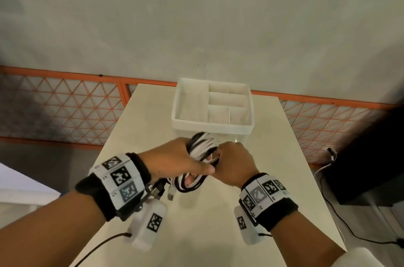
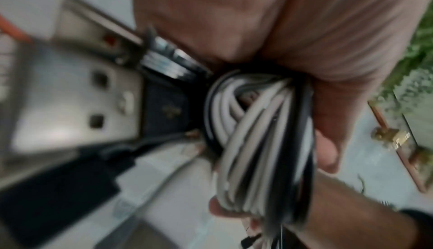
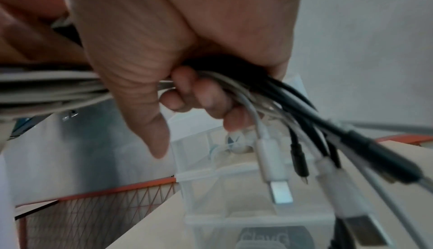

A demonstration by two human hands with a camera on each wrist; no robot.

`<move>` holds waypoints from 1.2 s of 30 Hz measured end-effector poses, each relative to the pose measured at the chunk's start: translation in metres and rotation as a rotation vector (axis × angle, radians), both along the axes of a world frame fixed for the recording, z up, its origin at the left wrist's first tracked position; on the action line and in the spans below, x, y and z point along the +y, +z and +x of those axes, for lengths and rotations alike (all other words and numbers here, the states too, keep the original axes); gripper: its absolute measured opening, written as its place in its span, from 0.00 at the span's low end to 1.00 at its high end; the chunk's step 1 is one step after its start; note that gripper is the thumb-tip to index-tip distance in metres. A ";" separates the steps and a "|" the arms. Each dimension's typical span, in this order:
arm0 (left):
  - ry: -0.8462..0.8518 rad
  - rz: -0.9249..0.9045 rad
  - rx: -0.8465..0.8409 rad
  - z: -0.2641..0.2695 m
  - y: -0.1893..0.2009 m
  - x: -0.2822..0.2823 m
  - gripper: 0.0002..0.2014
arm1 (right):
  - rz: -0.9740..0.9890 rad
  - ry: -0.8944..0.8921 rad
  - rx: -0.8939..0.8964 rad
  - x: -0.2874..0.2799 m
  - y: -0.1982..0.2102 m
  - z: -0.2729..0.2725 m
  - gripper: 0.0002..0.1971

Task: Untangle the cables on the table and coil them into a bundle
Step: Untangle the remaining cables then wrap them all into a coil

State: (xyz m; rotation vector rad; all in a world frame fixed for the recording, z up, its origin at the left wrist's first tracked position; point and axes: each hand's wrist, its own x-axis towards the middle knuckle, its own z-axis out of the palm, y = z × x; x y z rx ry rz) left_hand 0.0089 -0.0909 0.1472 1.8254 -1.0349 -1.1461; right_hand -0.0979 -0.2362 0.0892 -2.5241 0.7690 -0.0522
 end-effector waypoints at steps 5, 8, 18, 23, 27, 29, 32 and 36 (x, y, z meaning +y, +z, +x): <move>0.113 0.127 -0.178 -0.014 -0.027 -0.015 0.09 | -0.020 -0.044 -0.091 0.000 -0.001 -0.001 0.12; 0.221 0.112 -0.257 -0.017 -0.037 -0.018 0.09 | -0.010 -0.047 -0.146 -0.001 0.004 -0.002 0.13; 0.393 -0.071 0.016 0.002 -0.039 -0.007 0.04 | 0.525 -0.077 -0.312 -0.022 0.016 -0.033 0.17; 0.495 -0.088 0.206 -0.008 -0.039 -0.015 0.11 | 0.532 -0.184 -0.498 -0.006 0.004 -0.022 0.21; 0.424 -0.081 0.272 -0.019 -0.033 -0.018 0.24 | 0.348 -0.170 -0.695 0.019 0.000 -0.008 0.15; 0.398 -0.106 0.300 -0.021 -0.033 -0.019 0.32 | 0.197 -0.075 -0.740 0.032 -0.003 -0.006 0.12; 0.473 -0.173 0.379 -0.022 -0.029 -0.021 0.32 | 0.067 0.082 -0.650 0.049 -0.014 -0.003 0.19; 0.671 -0.273 0.444 -0.020 -0.024 -0.022 0.22 | 0.100 0.176 -0.609 0.054 -0.018 -0.005 0.24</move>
